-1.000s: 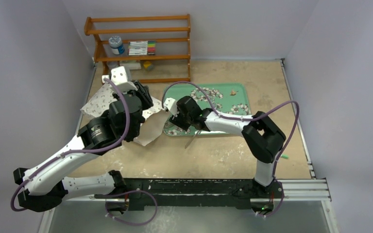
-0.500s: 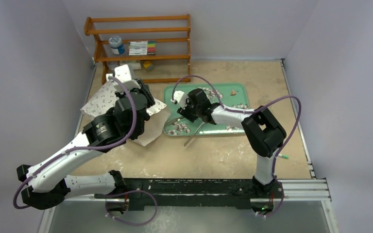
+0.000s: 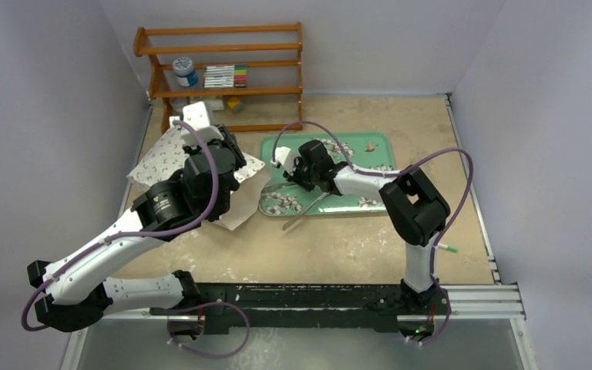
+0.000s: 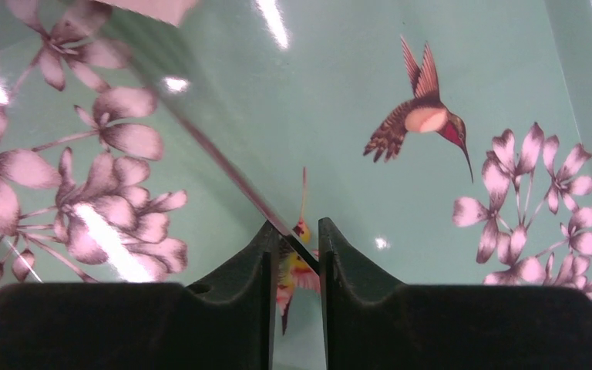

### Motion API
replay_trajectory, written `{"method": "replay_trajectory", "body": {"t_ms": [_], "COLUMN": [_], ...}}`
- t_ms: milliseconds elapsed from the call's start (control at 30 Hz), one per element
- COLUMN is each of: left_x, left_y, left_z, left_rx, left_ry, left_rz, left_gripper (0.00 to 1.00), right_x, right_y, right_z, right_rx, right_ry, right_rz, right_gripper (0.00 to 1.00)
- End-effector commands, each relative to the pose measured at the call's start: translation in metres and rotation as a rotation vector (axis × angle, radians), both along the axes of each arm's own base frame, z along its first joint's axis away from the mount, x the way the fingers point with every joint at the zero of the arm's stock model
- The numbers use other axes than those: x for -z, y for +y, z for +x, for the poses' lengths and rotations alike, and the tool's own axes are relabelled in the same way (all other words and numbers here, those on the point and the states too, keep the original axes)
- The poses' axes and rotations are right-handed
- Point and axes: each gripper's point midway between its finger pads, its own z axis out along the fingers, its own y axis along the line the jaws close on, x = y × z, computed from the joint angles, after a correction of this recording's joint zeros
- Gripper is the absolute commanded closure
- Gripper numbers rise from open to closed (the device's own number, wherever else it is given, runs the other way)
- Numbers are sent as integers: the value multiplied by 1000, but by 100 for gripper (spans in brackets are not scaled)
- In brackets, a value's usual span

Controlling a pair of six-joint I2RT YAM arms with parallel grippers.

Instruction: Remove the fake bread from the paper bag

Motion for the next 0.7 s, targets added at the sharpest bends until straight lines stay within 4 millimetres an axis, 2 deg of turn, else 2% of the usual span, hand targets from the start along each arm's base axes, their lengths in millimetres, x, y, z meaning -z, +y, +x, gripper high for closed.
{"method": "replay_trajectory", "body": {"t_ms": [0, 133, 367, 667], "left_x": [-21, -22, -27, -31], "left_y": [12, 18, 25, 25], "left_z": [-6, -9, -14, -13], "left_rx": [-22, -25, -19, -15], "left_ry": [-35, -41, -52, -60], "left_rz": [-42, -54, -74, -72], "left_gripper": [71, 71, 71, 71], "right_x": [-3, -5, -13, -16], "right_y": [-1, -7, -19, -32], "right_z": [-5, -14, -28, -36], "right_rx": [13, 24, 67, 195], "right_ry": [44, 72, 98, 156], "right_rz": [9, -4, -7, -39], "right_gripper": [82, 86, 100, 100]}}
